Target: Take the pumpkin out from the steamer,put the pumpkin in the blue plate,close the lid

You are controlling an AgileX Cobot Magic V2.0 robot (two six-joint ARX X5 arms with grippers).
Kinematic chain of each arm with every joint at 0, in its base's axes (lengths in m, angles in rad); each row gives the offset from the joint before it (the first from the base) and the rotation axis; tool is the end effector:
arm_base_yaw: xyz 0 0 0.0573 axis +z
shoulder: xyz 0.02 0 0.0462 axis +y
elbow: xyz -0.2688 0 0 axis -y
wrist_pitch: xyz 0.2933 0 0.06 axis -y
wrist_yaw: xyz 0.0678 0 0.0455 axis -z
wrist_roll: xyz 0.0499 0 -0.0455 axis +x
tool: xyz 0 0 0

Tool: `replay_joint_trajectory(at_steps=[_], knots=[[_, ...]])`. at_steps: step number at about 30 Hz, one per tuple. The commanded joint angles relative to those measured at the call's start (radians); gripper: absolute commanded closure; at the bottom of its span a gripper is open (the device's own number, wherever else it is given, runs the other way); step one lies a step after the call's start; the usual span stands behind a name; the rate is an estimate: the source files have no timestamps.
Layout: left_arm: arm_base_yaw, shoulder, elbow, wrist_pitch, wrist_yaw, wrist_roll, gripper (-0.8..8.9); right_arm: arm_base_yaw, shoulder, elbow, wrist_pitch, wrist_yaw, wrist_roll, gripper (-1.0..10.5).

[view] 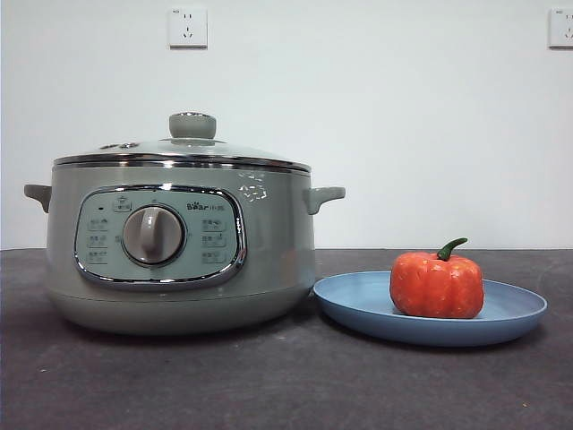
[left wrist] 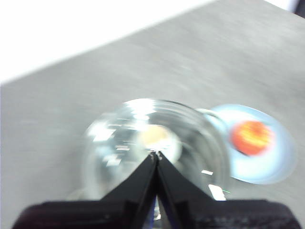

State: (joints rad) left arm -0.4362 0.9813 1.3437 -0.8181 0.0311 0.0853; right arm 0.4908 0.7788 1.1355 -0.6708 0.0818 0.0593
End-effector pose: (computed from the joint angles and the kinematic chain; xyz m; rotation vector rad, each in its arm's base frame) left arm 0.2071 -0.0982 0.4352 0.1748 0.4308 -0.4784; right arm 0.1733 0.0880 0.4146 -0.0313 0.3152 0.3963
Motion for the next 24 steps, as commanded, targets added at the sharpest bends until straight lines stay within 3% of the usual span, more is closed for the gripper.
replay_joint_trajectory(at_steps=[1, 9, 12, 15, 24], knots=[[-0.003, -0.076, -0.070, 0.019, -0.036, -0.002, 8.22, 0.001, -0.046, -0.096, 0.079, 0.004, -0.009, 9.6], [-0.003, -0.355, -0.370, 0.153, -0.095, -0.012, 8.22, 0.002, -0.227, -0.380, 0.266, 0.003, 0.006, 9.6], [-0.003, -0.422, -0.454, 0.178, -0.098, -0.013, 8.22, 0.001, -0.254, -0.406, 0.267, 0.004, 0.051, 9.6], [-0.003, -0.424, -0.462, 0.132, -0.105, -0.039, 8.18, 0.001, -0.253, -0.406, 0.265, 0.007, 0.100, 9.6], [-0.003, -0.394, -0.461, 0.061, -0.105, -0.038, 8.17, 0.001, -0.251, -0.406, 0.201, 0.005, 0.100, 9.6]])
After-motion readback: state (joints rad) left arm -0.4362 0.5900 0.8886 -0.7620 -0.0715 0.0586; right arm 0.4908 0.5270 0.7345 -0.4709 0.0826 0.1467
